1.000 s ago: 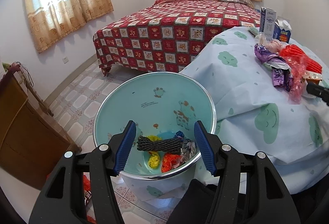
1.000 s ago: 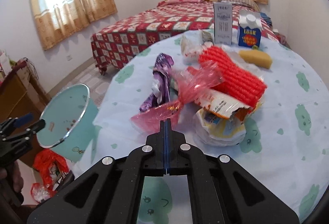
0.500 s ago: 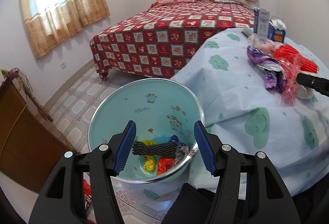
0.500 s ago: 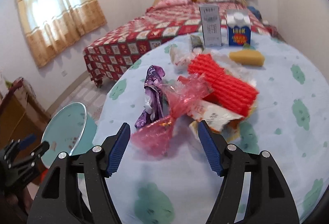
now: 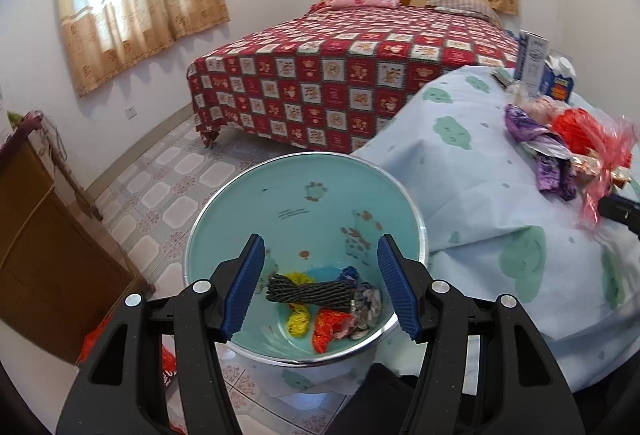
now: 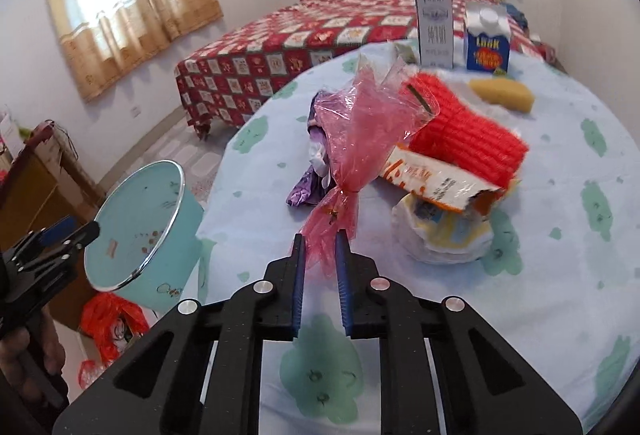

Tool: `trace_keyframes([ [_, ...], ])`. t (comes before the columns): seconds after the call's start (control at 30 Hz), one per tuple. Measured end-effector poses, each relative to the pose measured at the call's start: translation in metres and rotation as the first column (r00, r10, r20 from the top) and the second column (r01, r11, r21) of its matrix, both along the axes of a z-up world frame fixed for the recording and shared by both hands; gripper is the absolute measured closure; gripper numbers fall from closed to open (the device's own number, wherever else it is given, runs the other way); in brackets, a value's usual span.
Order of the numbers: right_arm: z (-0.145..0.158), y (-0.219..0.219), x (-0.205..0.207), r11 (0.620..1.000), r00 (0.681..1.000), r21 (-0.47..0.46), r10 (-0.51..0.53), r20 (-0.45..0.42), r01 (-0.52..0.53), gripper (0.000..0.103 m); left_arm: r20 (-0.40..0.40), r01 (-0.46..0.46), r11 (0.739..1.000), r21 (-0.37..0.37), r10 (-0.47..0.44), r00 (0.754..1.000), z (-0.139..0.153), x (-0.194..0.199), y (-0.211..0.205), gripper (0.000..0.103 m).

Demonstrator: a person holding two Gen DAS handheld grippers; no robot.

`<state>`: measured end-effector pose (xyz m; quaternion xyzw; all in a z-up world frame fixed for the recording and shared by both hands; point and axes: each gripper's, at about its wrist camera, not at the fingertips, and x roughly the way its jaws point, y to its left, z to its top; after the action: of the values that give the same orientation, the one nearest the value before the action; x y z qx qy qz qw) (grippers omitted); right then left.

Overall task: Collect trash
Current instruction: 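Grasp the purple wrapper with the left tool while the right tool lifts the pink bag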

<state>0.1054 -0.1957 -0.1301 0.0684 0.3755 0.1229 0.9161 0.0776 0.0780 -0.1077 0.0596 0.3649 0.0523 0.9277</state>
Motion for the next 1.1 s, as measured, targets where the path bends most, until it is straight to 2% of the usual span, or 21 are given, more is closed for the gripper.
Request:
trace_keyframes([
  [0.1,0.009,-0.009,-0.008,1.0,1.0,0.02,0.003,0.022,-0.003,0.09,-0.007,0.034,0.999,0.001,-0.034,0.999,0.0,-0.001,-0.013,0.044],
  [0.2,0.024,-0.023,-0.019,1.0,0.997,0.0,-0.021,0.074,0.021,0.09,-0.003,0.07,0.998,0.003,-0.07,0.998,0.003,0.002,-0.032,0.044],
  [0.4,0.046,-0.082,-0.029,0.991,0.982,-0.007,-0.134,0.133,0.136,0.09,0.025,0.179,0.984,-0.024,-0.179,0.984,0.013,0.019,-0.1,0.045],
  [0.63,0.03,-0.139,-0.019,0.969,0.963,-0.003,-0.245,0.108,0.247,0.09,0.036,0.263,0.963,-0.052,-0.262,0.965,0.019,0.048,-0.174,0.044],
  [0.83,0.01,-0.157,-0.012,0.964,0.961,0.009,-0.265,0.08,0.265,0.09,-0.024,0.265,0.963,-0.047,-0.266,0.964,0.0,0.083,-0.205,0.045],
  [0.9,0.008,-0.156,-0.011,0.967,0.963,0.011,-0.256,0.082,0.256,0.09,-0.062,0.255,0.965,-0.062,-0.259,0.964,-0.01,0.095,-0.206,0.058],
  [0.93,0.009,-0.155,-0.011,0.969,0.965,0.013,-0.249,0.086,0.248,0.09,-0.098,0.257,0.963,-0.086,-0.265,0.959,-0.017,0.103,-0.205,0.077],
  [0.97,0.01,-0.155,-0.01,0.97,0.966,0.014,-0.244,0.09,0.244,0.09,-0.116,0.256,0.961,-0.103,-0.267,0.957,-0.019,0.106,-0.203,0.088],
  [1.1,0.019,-0.15,-0.01,0.976,0.968,0.015,-0.217,0.126,0.217,0.09,-0.101,0.272,0.958,-0.091,-0.28,0.955,-0.012,0.098,-0.193,0.093],
])
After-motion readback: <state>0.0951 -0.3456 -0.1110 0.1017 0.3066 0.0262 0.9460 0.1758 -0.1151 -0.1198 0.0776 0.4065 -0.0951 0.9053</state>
